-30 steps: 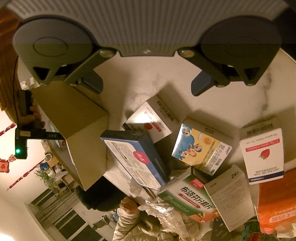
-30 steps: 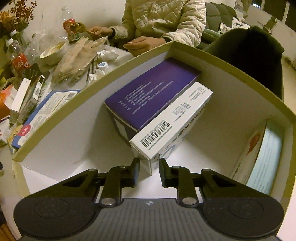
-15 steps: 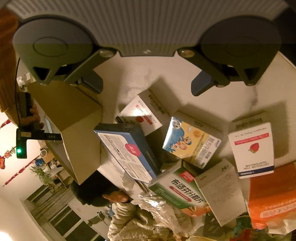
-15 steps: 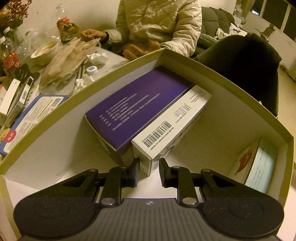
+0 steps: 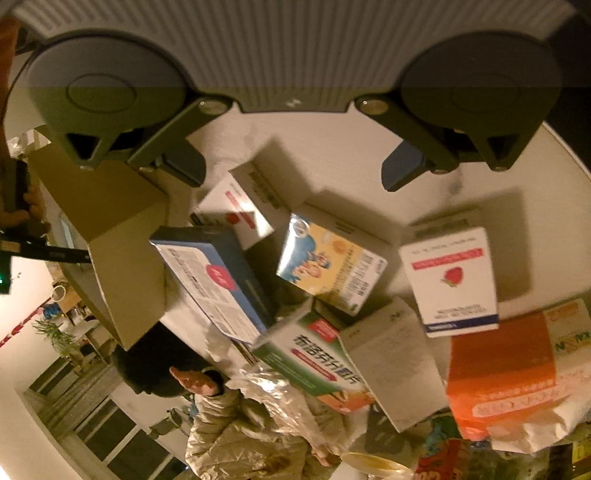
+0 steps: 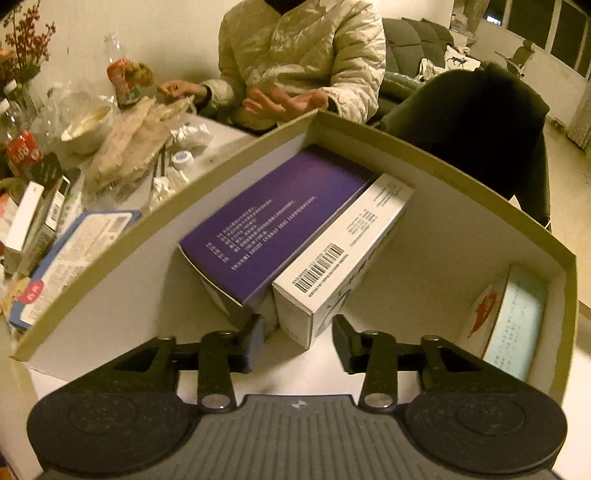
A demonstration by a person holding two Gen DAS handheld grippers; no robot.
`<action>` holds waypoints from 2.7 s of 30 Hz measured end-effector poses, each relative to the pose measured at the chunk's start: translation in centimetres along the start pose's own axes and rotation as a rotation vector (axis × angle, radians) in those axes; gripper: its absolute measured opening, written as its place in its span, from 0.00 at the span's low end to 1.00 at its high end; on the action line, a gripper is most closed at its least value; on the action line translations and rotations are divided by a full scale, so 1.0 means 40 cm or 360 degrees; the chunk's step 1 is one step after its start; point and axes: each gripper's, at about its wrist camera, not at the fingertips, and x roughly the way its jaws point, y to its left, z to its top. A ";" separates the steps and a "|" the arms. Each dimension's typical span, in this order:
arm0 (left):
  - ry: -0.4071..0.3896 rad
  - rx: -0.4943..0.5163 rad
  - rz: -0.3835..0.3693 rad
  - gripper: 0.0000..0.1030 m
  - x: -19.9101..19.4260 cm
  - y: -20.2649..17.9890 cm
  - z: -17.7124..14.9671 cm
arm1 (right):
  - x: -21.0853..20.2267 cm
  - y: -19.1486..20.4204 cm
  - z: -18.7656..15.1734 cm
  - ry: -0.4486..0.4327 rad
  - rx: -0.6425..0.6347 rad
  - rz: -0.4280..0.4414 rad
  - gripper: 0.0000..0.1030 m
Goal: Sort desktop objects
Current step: 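Lift the right gripper out of the beige box, then reach the left gripper into the medicine pile and grasp the green-and-white box, then lift the green-and-white box with the left gripper toward the right gripper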
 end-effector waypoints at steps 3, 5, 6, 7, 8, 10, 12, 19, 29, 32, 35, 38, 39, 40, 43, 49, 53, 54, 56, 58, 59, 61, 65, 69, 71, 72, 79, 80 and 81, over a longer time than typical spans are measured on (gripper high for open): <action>-0.0018 0.0001 0.0048 1.00 -0.008 0.012 0.015 | -0.029 0.003 -0.013 -0.0045 0.0038 0.0014 0.65; -0.0034 -0.0007 0.0089 1.00 -0.012 0.022 0.025 | -0.050 0.003 -0.025 -0.0079 0.0087 0.0026 0.75; -0.0041 -0.0011 0.0111 1.00 -0.014 0.027 0.031 | -0.060 0.002 -0.031 -0.0096 0.0117 0.0036 0.77; -0.0049 -0.0013 0.0132 1.00 -0.015 0.030 0.036 | -0.070 0.001 -0.037 -0.0113 0.0150 0.0053 0.77; -0.0059 -0.0004 0.0151 1.00 -0.014 0.030 0.042 | -0.080 0.001 -0.044 -0.0131 0.0181 0.0068 0.78; -0.0081 0.0013 0.0190 1.00 -0.012 0.028 0.052 | -0.101 0.000 -0.058 -0.0167 0.0242 0.0086 0.80; -0.0102 0.0031 0.0228 1.00 -0.011 0.026 0.062 | -0.123 0.003 -0.072 -0.0212 0.0297 0.0096 0.82; -0.0183 0.0217 0.0350 1.00 0.022 -0.013 0.090 | -0.192 0.016 -0.130 -0.0361 0.0444 0.0202 0.85; -0.0269 0.0631 0.0691 1.00 0.104 -0.082 0.111 | -0.271 0.039 -0.201 -0.0530 0.0505 0.0260 0.90; -0.0288 0.0766 0.0807 1.00 0.130 -0.105 0.101 | -0.283 0.055 -0.228 -0.0574 0.0522 0.0286 0.91; -0.0314 0.0900 0.0922 1.00 0.155 -0.127 0.089 | -0.292 0.075 -0.257 -0.0613 0.0531 0.0313 0.92; -0.0348 0.1003 0.1025 1.00 0.173 -0.145 0.082 | -0.297 0.091 -0.284 -0.0661 0.0546 0.0329 0.92; -0.0362 0.1033 0.1057 1.00 0.178 -0.151 0.081 | -0.298 0.095 -0.291 -0.0674 0.0552 0.0323 0.93; -0.0380 0.1054 0.1084 1.00 0.182 -0.156 0.081 | -0.297 0.099 -0.298 -0.0683 0.0558 0.0316 0.93; -0.0398 0.1087 0.1111 0.99 0.192 -0.167 0.083 | -0.292 0.106 -0.315 -0.0698 0.0581 0.0311 0.93; -0.0360 0.1131 0.1065 0.92 0.214 -0.190 0.092 | -0.281 0.116 -0.343 -0.0723 0.0627 0.0362 0.93; -0.0323 0.1132 0.1065 0.85 0.241 -0.198 0.107 | -0.286 0.123 -0.349 -0.0747 0.0637 0.0382 0.93; -0.0308 0.1123 0.1058 0.81 0.247 -0.197 0.111 | -0.287 0.124 -0.349 -0.0749 0.0646 0.0403 0.93; -0.0297 0.1118 0.1068 0.81 0.259 -0.198 0.113 | -0.290 0.129 -0.349 -0.0759 0.0649 0.0430 0.93; -0.0304 0.1126 0.1083 0.81 0.265 -0.200 0.111 | -0.294 0.135 -0.349 -0.0768 0.0644 0.0440 0.94; -0.0310 0.1126 0.1085 0.81 0.266 -0.201 0.110 | -0.295 0.138 -0.350 -0.0772 0.0642 0.0445 0.94; -0.0320 0.1127 0.1087 0.79 0.265 -0.202 0.106 | -0.296 0.143 -0.351 -0.0776 0.0643 0.0457 0.94; -0.0347 0.1082 0.1077 0.68 0.253 -0.195 0.100 | -0.296 0.151 -0.353 -0.0781 0.0649 0.0466 0.94; -0.0382 0.0939 0.0996 0.53 0.220 -0.175 0.103 | -0.298 0.159 -0.360 -0.0803 0.0655 0.0454 0.94; -0.0402 0.0879 0.0957 0.40 0.202 -0.167 0.104 | -0.303 0.168 -0.364 -0.0814 0.0643 0.0441 0.94; -0.0414 0.0851 0.0936 0.38 0.193 -0.164 0.104 | -0.306 0.172 -0.365 -0.0819 0.0638 0.0439 0.94; -0.0394 0.0546 0.0751 0.23 0.157 -0.107 0.110 | -0.314 0.201 -0.367 -0.0814 0.0620 0.0504 0.94; -0.0406 0.0517 0.0732 0.22 0.152 -0.101 0.108 | -0.314 0.205 -0.367 -0.0813 0.0617 0.0509 0.95; -0.0412 0.0489 0.0712 0.22 0.147 -0.095 0.106 | -0.314 0.209 -0.367 -0.0812 0.0614 0.0513 0.95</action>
